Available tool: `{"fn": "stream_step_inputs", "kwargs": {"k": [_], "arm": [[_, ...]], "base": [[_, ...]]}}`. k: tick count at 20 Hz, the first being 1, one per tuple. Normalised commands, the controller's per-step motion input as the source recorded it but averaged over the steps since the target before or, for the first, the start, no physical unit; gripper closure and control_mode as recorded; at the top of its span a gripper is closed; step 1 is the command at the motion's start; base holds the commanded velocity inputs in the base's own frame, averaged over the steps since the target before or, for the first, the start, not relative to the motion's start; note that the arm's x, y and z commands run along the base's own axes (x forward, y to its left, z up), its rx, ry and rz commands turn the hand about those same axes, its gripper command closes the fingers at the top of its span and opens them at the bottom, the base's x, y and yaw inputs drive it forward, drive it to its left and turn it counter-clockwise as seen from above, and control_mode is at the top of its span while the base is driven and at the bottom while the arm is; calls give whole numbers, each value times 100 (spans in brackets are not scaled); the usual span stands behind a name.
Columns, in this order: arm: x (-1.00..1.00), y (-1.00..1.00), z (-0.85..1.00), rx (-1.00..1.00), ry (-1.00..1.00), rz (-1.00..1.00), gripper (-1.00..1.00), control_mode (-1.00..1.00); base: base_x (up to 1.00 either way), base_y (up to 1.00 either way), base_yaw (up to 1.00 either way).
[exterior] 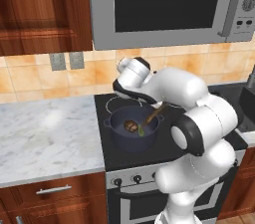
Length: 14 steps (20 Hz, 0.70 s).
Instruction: Put the potato and lemon wedge in the pot. Retrieve the spatula and lightly stir the vegetables in the pot.
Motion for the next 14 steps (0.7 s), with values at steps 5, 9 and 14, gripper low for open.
{"fn": "stream_step_inputs", "kwargs": {"k": [5,9,14], "arm": [[50,0,16,-12,3,1,100,-100],[0,0,0,-9,5,6,100,-100],[-25,15,-7,-1,0,4,100,-100]], "base": [[0,0,0],[0,0,0],[0,0,0]]}}
